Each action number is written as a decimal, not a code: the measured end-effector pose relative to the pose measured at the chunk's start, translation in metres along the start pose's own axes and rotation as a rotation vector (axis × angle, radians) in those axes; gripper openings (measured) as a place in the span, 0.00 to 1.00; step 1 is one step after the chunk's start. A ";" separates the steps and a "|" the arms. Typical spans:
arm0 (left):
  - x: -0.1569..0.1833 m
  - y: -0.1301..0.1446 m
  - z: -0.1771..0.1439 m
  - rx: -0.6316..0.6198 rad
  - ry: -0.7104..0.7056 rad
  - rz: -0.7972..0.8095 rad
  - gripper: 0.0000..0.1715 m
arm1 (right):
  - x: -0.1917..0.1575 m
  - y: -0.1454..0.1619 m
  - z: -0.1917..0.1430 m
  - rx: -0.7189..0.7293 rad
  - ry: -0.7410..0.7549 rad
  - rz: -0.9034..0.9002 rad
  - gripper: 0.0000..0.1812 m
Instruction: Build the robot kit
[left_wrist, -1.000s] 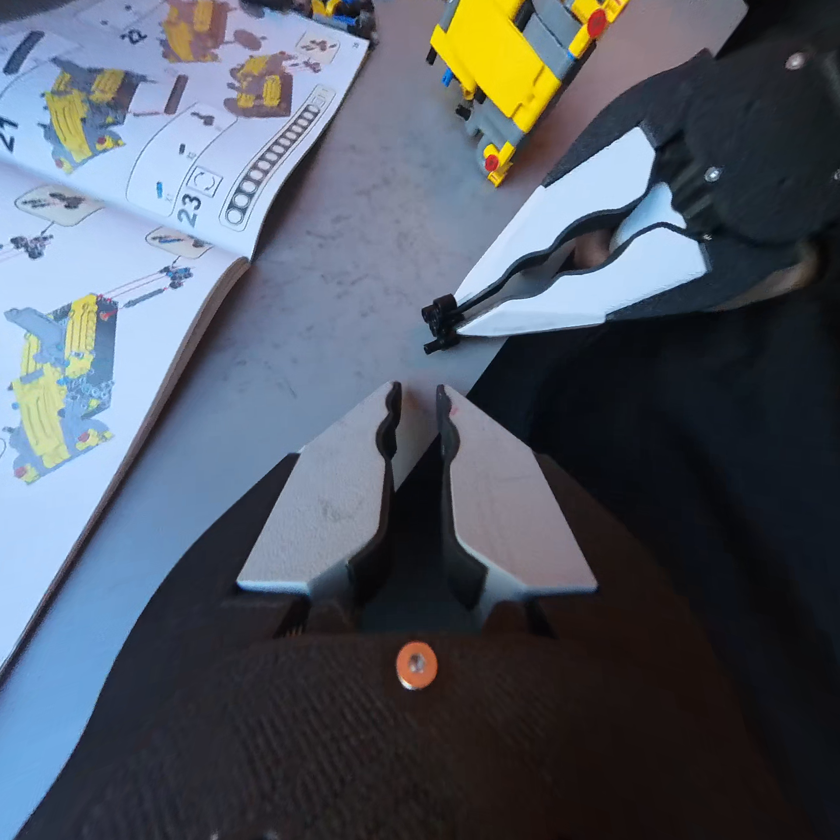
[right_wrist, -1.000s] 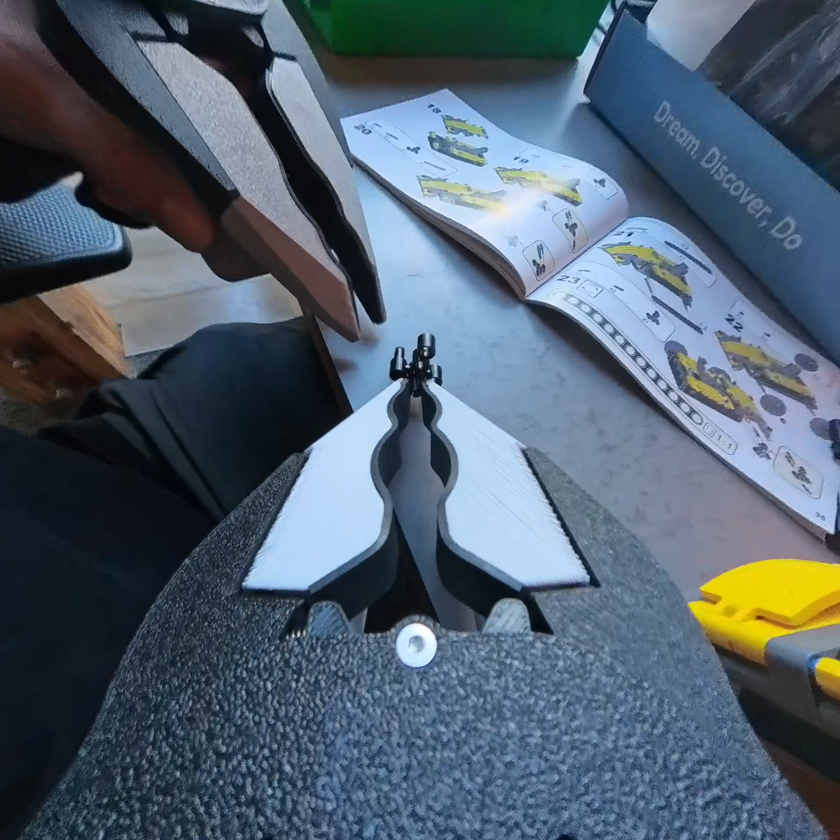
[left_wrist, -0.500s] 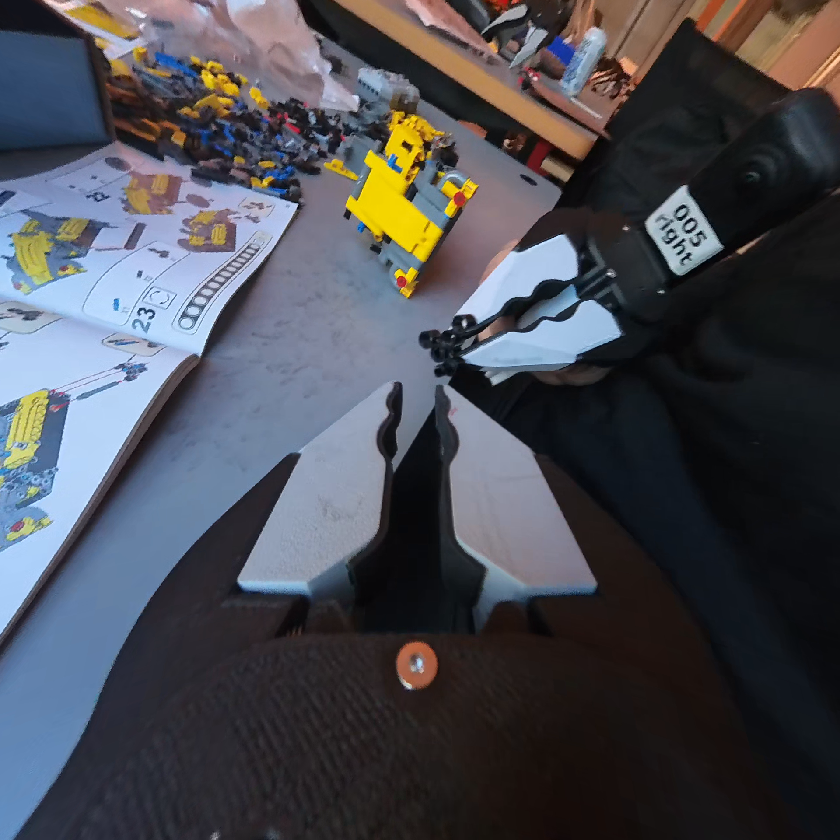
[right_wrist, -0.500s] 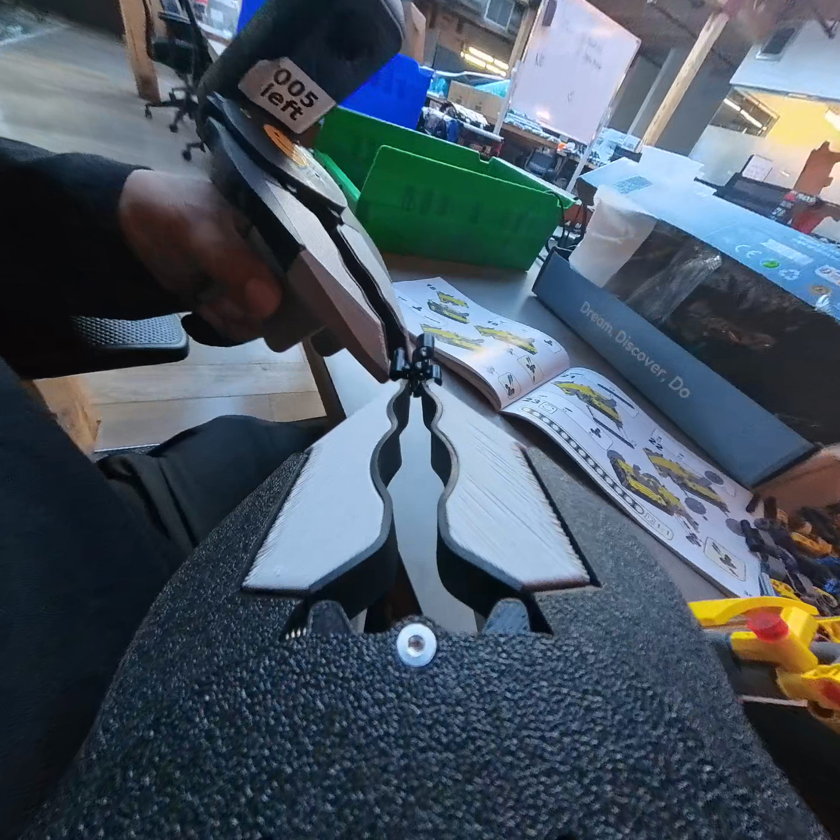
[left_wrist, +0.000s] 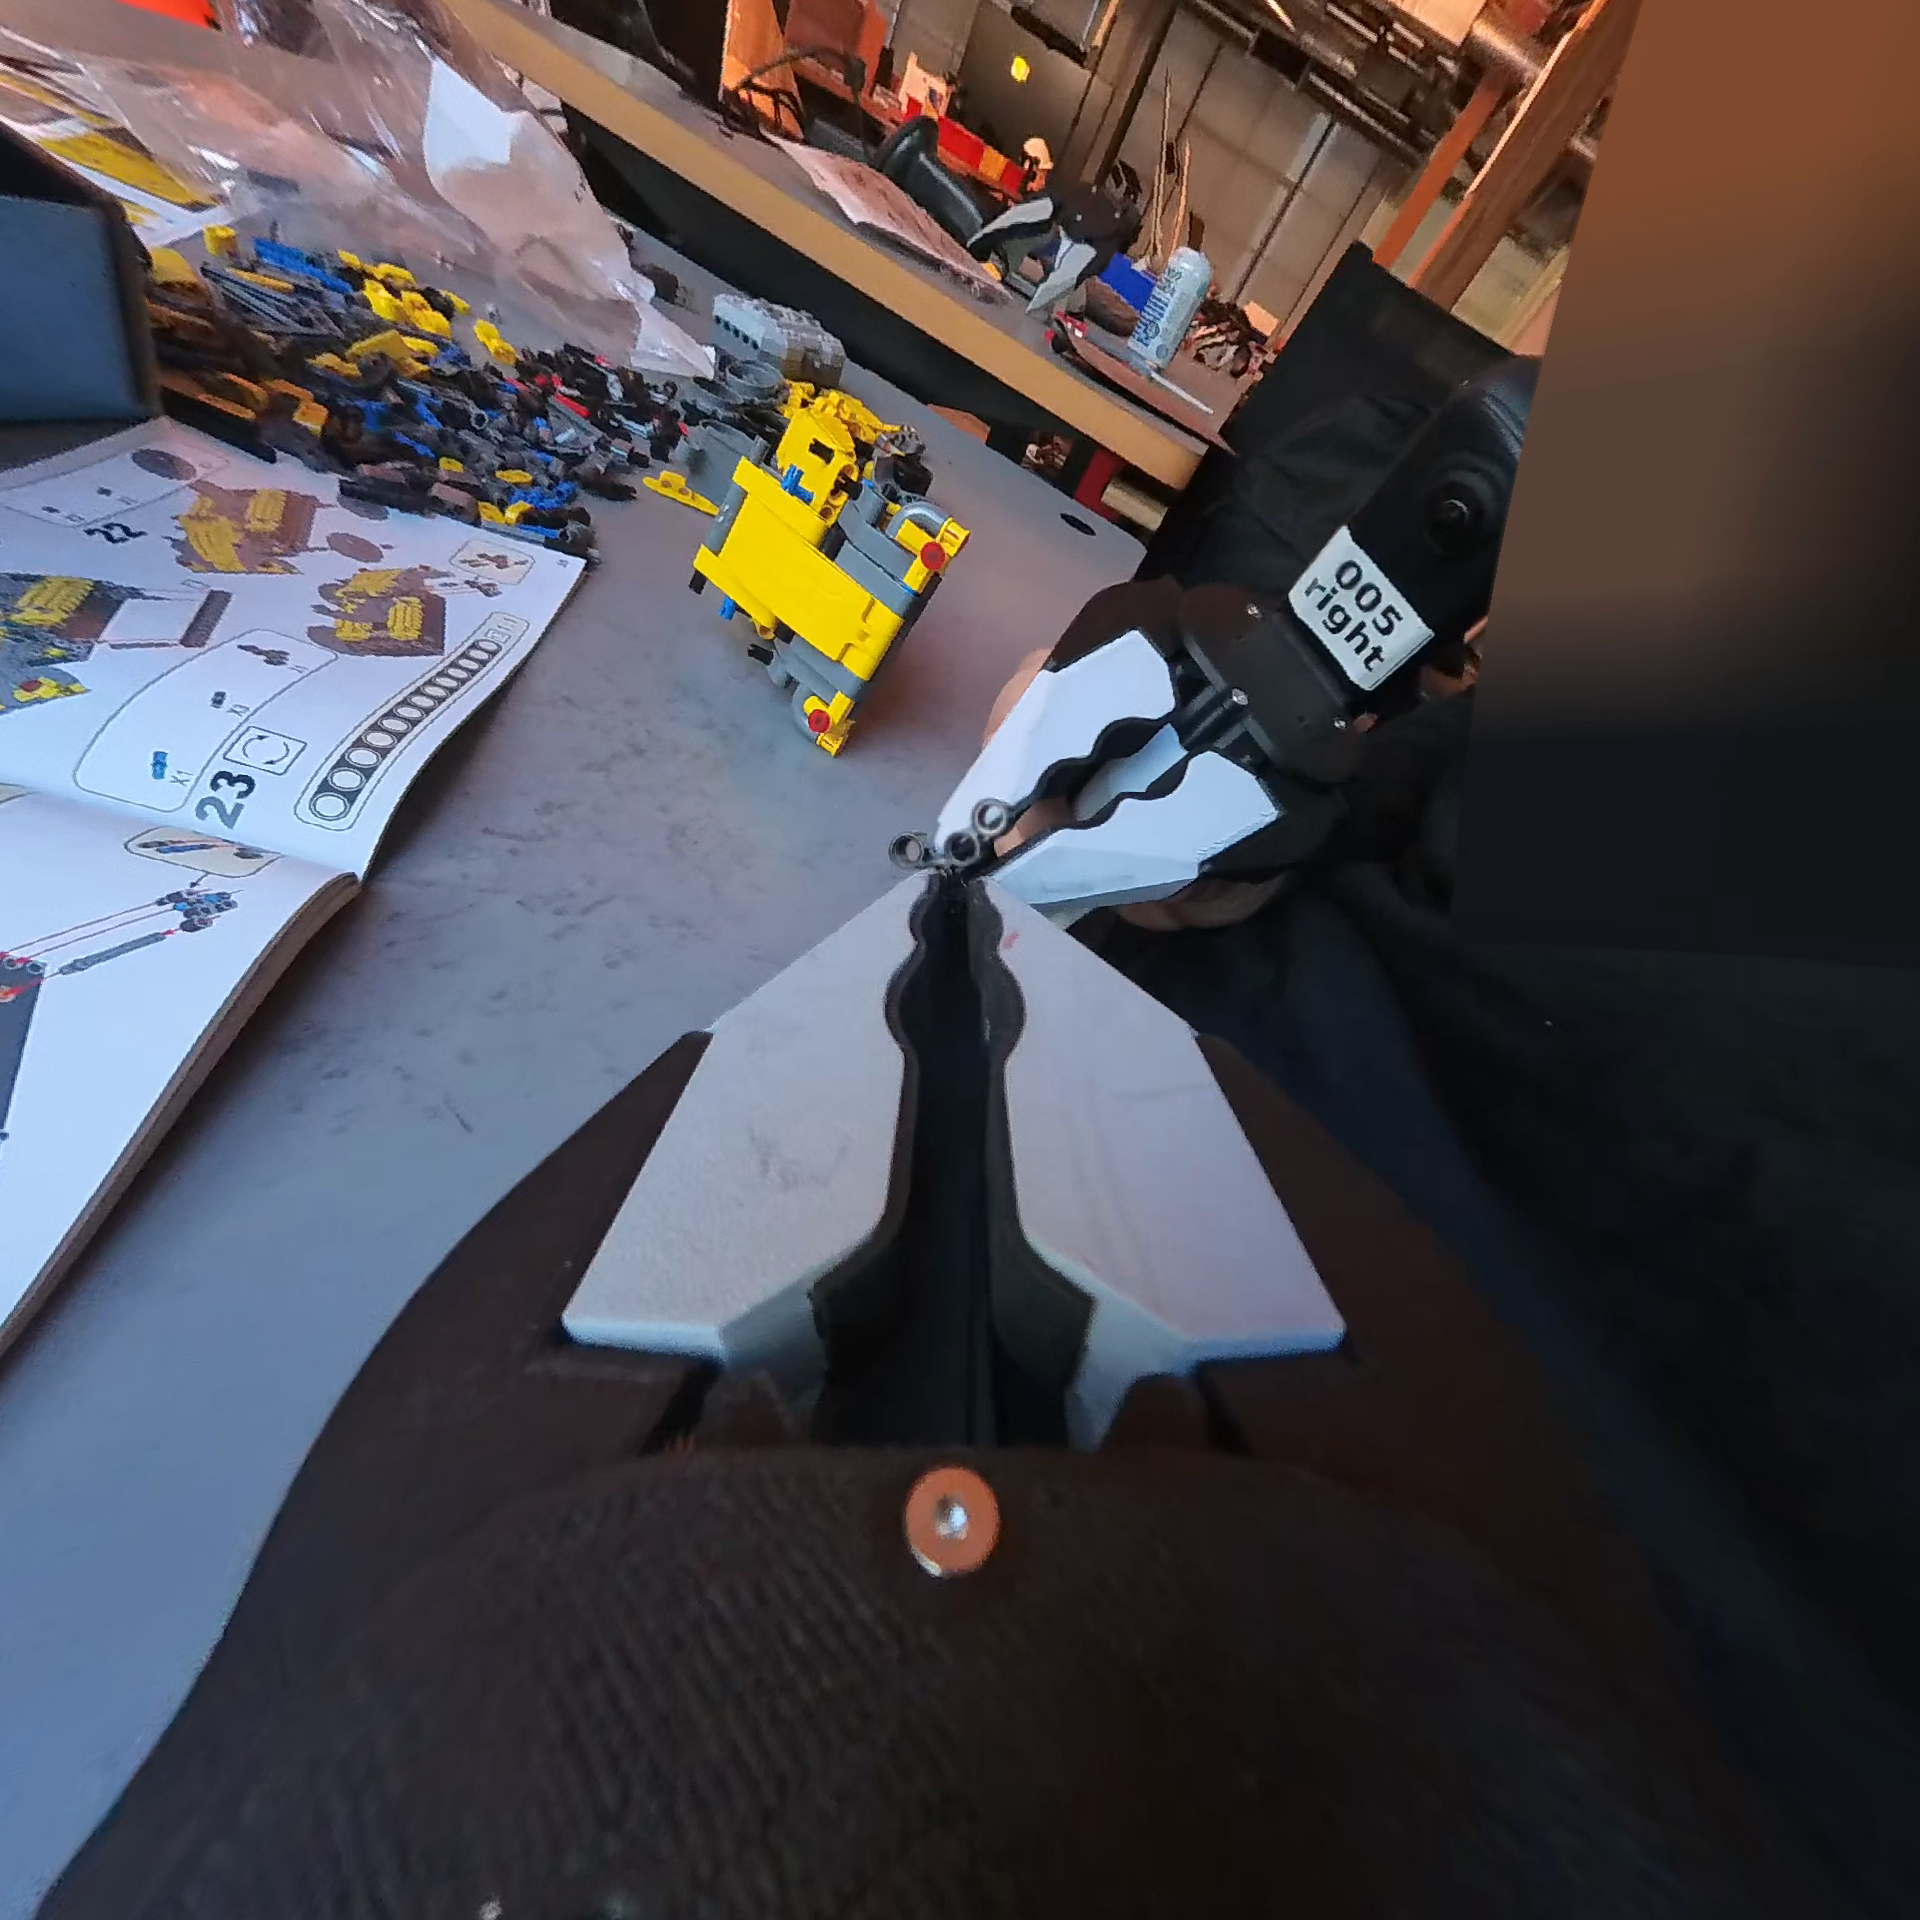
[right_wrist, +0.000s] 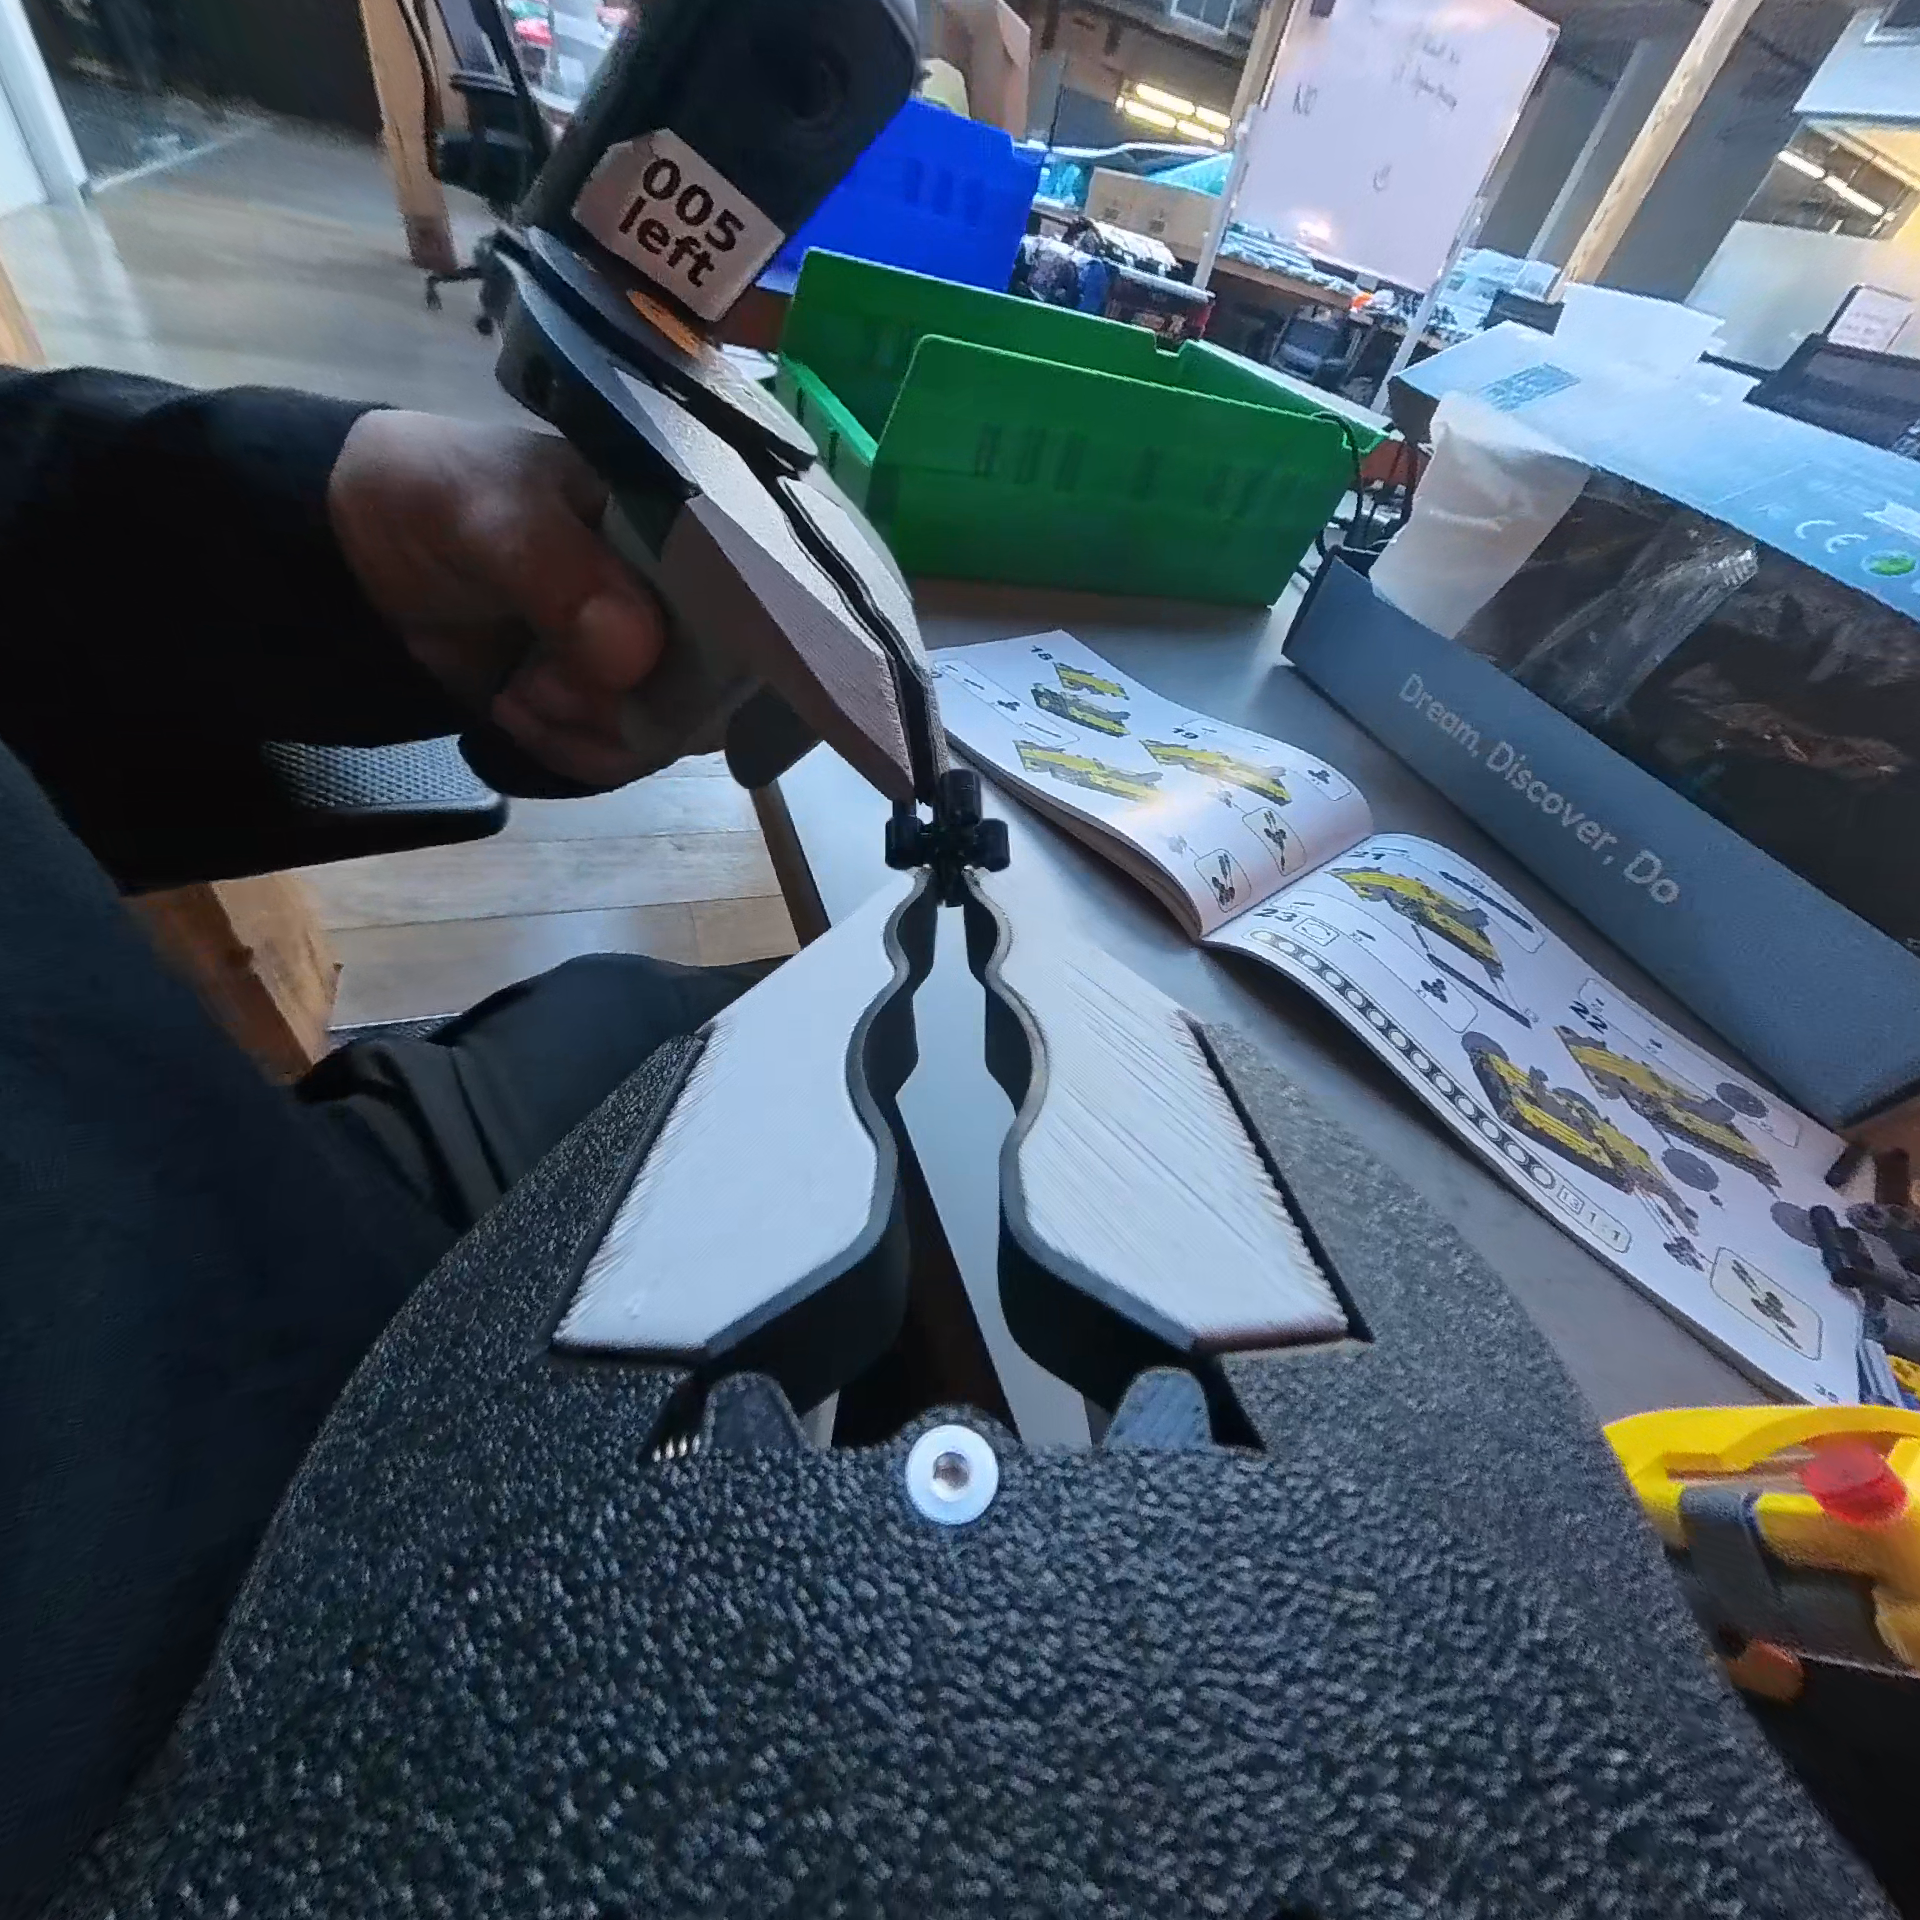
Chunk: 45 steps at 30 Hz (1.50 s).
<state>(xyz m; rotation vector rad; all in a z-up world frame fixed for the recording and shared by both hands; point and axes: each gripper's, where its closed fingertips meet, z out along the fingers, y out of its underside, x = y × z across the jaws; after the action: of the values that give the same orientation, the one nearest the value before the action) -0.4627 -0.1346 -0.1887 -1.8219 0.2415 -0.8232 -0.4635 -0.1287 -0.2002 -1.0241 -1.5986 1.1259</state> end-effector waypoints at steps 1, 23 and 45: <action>0.000 0.000 0.000 0.005 -0.002 -0.006 0.00 | 0.000 0.000 0.001 -0.002 -0.007 0.011 0.02; 0.040 -0.021 0.003 0.100 0.236 0.235 0.13 | -0.023 -0.051 -0.042 0.233 -0.707 0.776 0.02; 0.092 -0.035 0.024 0.170 0.324 0.411 0.02 | -0.029 -0.071 -0.078 0.371 -0.937 0.968 0.02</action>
<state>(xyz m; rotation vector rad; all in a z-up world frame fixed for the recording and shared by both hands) -0.3862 -0.1506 -0.1235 -1.4076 0.7071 -0.8121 -0.3904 -0.1560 -0.1240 -1.0902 -1.4010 2.7510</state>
